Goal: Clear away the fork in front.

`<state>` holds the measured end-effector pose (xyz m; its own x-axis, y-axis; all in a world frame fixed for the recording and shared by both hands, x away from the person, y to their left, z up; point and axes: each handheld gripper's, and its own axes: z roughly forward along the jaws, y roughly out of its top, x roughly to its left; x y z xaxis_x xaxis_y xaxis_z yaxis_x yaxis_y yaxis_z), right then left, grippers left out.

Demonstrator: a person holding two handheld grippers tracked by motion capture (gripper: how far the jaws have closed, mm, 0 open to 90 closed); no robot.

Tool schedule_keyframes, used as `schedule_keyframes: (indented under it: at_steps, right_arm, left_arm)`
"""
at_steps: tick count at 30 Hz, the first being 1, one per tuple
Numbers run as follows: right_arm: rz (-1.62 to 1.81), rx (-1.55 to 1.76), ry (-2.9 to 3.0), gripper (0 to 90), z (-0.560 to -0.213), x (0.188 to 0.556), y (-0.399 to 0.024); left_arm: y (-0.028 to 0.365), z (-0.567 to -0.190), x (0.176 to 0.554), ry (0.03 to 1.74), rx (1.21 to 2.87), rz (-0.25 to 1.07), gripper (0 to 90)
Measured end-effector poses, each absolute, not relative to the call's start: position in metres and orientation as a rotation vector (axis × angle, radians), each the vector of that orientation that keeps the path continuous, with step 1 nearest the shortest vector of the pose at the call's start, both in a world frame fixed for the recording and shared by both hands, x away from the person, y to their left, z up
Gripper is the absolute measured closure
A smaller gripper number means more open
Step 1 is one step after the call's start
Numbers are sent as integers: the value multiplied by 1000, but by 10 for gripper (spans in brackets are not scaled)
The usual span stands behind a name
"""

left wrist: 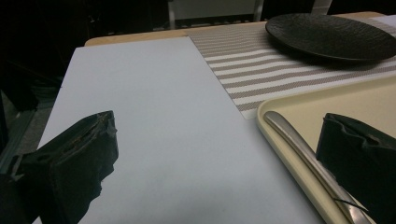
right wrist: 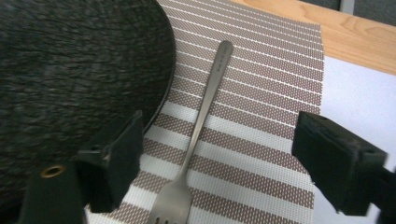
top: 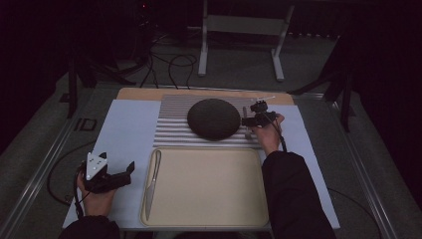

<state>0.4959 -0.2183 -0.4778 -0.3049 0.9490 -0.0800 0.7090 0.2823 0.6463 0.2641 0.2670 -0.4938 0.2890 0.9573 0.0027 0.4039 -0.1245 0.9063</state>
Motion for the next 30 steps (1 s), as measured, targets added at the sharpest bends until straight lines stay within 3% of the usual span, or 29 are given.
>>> schedule_keyframes:
  at_steps: [3, 13, 18, 21, 30]
  right_arm:
    - [691, 1507, 2104, 260, -485, 499, -219]
    - [705, 1578, 2137, 606, -503, 507, -218]
    - [689, 1598, 2148, 677, -512, 508, -214]
    - [673, 1622, 2143, 791, -511, 508, -216]
    - [608, 1618, 2146, 858, -509, 507, -212]
  left_arm:
    - [267, -494, 264, 1252, 1689, 802, 0]
    - [267, -494, 263, 1251, 1688, 800, 0]
    - [267, -494, 263, 1250, 1688, 799, 0]
    - [266, -494, 264, 1251, 1689, 800, 0]
    - [266, -494, 264, 1250, 1693, 802, 0]
